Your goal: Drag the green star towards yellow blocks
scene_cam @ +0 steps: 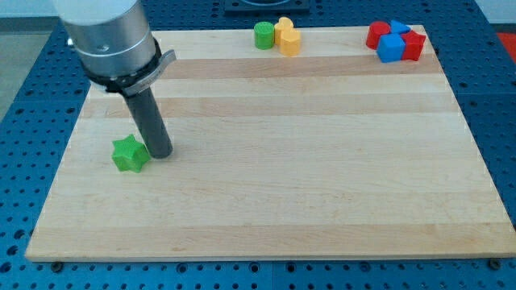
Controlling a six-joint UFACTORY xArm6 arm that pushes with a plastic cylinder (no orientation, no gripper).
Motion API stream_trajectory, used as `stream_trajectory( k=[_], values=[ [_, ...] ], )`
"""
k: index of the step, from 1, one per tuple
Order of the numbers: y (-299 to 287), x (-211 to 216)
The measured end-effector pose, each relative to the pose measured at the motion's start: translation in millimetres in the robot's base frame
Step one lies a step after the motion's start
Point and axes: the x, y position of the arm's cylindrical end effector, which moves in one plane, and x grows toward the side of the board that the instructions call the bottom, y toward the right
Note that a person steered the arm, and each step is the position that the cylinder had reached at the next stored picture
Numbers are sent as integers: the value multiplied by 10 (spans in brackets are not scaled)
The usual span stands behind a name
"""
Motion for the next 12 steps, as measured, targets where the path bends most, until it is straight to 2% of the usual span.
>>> stream_trajectory(
  k=[1,2,3,5,6,7,8,10,11,12],
  values=[
    [240,267],
    [45,466],
    [-501,438],
    [-470,-171],
    [-511,-28],
    [-918,-24],
    [-922,-353],
    [-209,-978],
    [-249,-916],
    [-293,-635]
  ],
)
